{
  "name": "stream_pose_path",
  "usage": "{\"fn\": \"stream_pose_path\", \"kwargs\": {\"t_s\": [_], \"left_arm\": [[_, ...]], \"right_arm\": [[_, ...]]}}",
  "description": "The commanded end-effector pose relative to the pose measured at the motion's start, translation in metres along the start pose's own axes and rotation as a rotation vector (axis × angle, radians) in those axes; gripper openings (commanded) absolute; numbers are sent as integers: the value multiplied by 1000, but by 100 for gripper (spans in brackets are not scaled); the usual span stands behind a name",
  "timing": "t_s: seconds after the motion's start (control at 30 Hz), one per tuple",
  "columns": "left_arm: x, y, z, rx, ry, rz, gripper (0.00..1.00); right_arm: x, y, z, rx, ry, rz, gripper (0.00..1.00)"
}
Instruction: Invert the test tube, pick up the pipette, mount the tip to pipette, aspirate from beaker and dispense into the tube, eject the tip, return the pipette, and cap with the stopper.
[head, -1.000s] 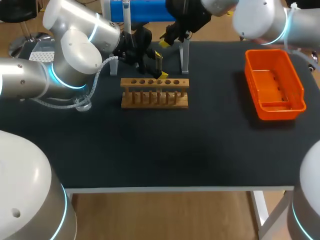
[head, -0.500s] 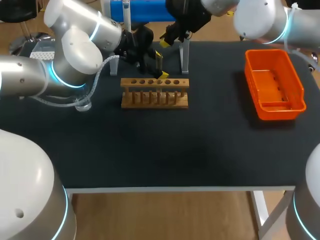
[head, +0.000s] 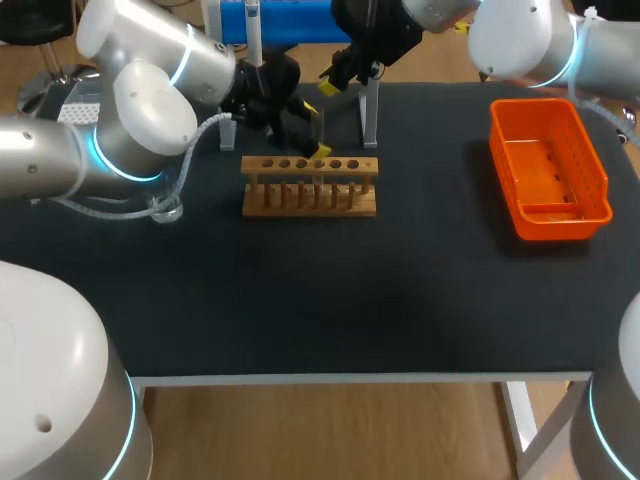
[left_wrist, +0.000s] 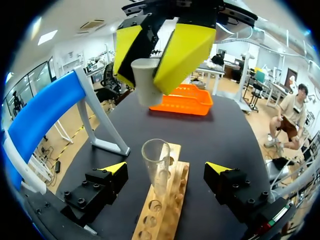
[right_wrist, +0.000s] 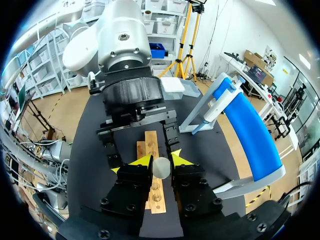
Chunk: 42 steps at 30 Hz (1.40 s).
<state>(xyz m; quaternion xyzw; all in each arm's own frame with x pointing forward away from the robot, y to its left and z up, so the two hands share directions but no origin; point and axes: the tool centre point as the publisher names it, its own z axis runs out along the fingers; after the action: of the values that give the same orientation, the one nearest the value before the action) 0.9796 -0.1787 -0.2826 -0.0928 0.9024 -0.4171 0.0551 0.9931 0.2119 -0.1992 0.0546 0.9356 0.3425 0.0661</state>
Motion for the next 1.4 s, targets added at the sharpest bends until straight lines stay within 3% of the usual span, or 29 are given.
{"fn": "stream_pose_path", "kwargs": {"t_s": [0.03, 0.83, 1.4], "left_arm": [[1, -1, -1, -4, 1, -1, 100], [1, -1, -1, -4, 1, -1, 100], [1, -1, -1, -4, 1, -1, 100]], "right_arm": [[-1, 1, -2, 5, 3, 0, 0], [3, 5, 9, -17, -1, 31, 0], [12, 2, 22, 14, 22, 31, 0]]}}
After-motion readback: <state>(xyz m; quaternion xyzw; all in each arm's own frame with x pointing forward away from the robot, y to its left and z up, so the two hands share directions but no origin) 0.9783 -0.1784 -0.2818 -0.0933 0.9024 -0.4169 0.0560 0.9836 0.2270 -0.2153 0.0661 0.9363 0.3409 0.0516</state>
